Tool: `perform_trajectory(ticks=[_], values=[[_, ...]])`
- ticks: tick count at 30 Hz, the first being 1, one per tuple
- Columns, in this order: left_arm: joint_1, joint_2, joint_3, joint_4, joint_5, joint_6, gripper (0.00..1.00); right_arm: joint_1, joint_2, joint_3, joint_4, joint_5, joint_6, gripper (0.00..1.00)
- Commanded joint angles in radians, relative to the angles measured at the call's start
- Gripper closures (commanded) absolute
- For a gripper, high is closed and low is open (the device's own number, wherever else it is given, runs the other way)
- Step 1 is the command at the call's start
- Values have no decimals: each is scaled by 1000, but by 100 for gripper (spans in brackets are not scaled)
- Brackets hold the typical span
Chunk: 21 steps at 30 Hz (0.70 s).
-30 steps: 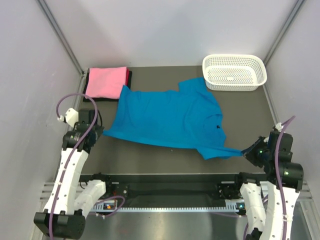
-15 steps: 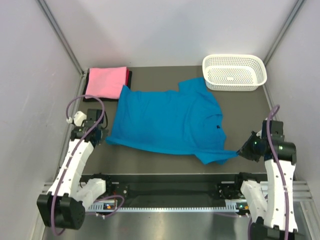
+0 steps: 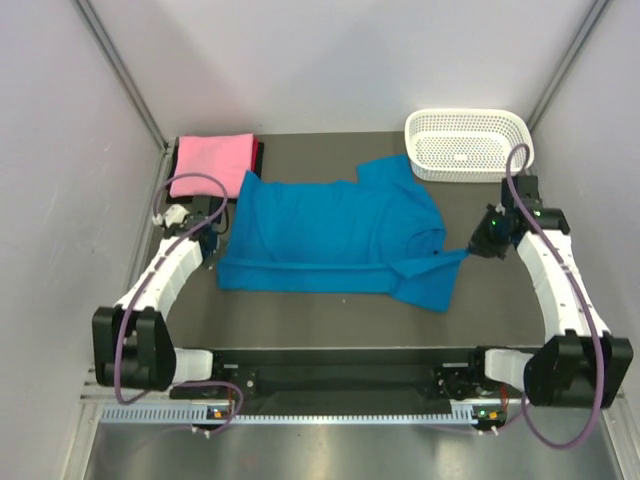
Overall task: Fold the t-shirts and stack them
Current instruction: Flatten the tshirt out
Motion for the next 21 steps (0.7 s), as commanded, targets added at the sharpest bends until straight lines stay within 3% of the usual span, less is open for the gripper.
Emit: perform_trajectory(ticks=[1,8,21], values=[[0,64,109,78,-71,12,100,56,74,86,168,46,-42,100],[0,194,215,77,-155,29,100,121,282,187,237,112,-147,100],[0,298,234,137,-59,53,100,126,380,224,204,167,-195,100]])
